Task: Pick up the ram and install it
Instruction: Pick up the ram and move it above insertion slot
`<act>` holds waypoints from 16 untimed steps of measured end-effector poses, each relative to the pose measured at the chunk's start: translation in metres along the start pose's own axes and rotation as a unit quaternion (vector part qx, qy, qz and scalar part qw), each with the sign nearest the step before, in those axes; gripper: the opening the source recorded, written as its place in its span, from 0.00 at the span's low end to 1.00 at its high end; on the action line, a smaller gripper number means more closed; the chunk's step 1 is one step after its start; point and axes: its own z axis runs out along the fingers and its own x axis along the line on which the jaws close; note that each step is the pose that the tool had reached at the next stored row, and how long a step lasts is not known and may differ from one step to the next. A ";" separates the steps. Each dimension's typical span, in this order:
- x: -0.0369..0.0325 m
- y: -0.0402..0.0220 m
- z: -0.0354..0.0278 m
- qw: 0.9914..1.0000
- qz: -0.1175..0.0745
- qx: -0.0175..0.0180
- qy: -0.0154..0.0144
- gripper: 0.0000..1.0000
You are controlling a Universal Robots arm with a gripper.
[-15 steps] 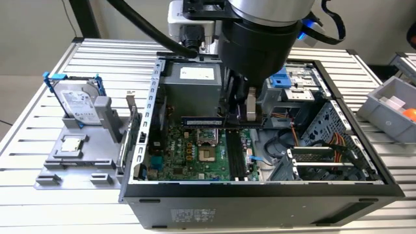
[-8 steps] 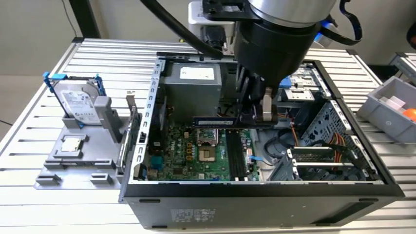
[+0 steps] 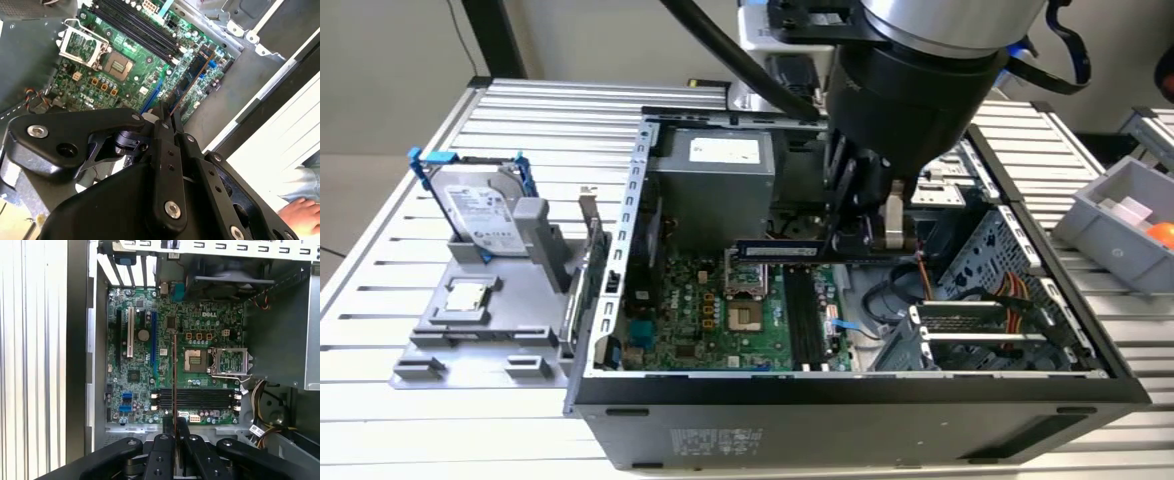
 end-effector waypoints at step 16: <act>0.0000 -0.0184 -0.0005 1.000 0.003 0.000 0.000 0.00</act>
